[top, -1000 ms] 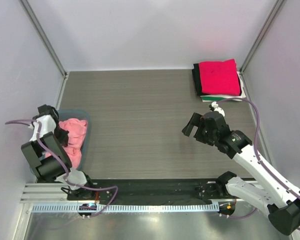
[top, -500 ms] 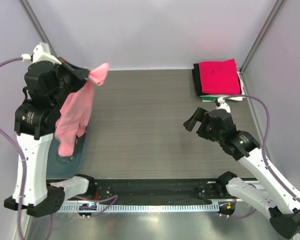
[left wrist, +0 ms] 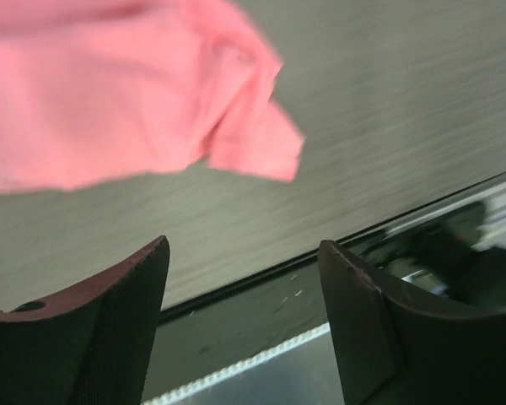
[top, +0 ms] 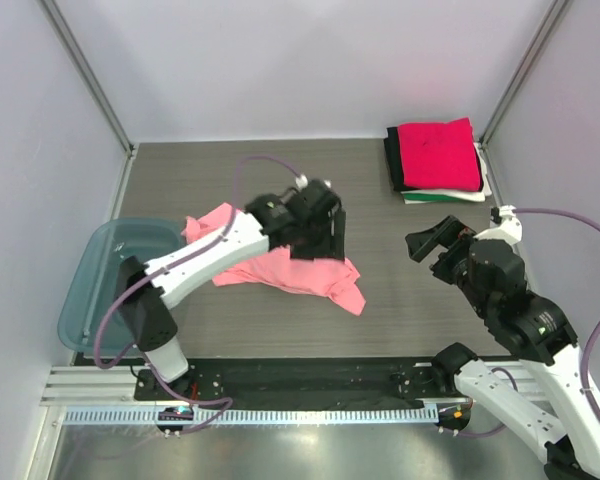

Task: Fold and stack the t-shirts
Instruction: Move the tshirt to the center of the board, then flatten the tshirt out

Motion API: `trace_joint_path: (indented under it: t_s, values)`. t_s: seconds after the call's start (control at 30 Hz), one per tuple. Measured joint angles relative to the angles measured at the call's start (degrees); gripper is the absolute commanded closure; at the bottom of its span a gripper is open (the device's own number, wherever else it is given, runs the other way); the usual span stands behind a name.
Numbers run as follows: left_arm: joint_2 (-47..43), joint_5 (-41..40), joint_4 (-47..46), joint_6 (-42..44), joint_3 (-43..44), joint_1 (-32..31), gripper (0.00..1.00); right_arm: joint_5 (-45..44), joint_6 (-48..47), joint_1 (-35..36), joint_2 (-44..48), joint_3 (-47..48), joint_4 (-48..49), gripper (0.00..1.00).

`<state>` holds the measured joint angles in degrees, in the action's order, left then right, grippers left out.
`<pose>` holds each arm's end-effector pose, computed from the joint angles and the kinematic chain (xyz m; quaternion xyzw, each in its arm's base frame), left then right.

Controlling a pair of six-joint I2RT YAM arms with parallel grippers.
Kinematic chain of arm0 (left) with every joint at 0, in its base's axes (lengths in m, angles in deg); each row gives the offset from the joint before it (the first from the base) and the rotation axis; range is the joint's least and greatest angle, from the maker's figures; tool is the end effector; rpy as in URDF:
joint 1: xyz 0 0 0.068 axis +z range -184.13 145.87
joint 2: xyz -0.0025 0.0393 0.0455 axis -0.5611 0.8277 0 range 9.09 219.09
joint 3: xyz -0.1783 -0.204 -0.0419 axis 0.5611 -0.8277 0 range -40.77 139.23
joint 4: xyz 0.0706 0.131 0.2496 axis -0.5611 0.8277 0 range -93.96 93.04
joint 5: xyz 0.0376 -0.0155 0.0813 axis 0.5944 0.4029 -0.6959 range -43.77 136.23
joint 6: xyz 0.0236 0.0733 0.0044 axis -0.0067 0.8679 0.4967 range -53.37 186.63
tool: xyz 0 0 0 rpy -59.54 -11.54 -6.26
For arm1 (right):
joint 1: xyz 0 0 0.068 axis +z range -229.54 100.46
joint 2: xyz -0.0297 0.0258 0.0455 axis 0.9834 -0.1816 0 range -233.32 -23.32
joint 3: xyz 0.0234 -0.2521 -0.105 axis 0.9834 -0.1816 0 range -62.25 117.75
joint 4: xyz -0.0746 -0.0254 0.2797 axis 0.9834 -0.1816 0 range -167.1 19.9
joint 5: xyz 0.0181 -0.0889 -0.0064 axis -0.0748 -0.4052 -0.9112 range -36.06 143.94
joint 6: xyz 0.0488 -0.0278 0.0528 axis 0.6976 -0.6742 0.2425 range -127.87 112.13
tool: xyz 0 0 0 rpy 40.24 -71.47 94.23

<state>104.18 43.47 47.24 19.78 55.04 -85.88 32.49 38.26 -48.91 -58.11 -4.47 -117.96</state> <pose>0.2548 -0.3180 0.3337 0.0320 0.9403 -0.2414 0.2376 0.1458 0.0583 0.3711 0.2109 0.8070 0.2053 0.5119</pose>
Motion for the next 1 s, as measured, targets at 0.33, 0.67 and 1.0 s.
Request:
trace_joint_path:
  t_s: [0.33, 0.67, 1.0]
  values:
    - [-12.35, -12.11, 9.09, -0.39, -6.38, 3.5, 0.22, 9.29, 0.37, 0.0, -4.72, -6.29, 1.25, 0.02]
    - [-31.19, -15.13, 9.92, 3.19, -26.97, 24.57, 0.28, 19.67, 1.92, 10.73, -24.98, -16.15, 12.31, 0.13]
    - [-37.59, -15.54, 8.13, 4.5, -36.94, 25.27, 0.29, 15.96, 1.22, 16.09, -38.88, -15.85, 18.36, 0.21]
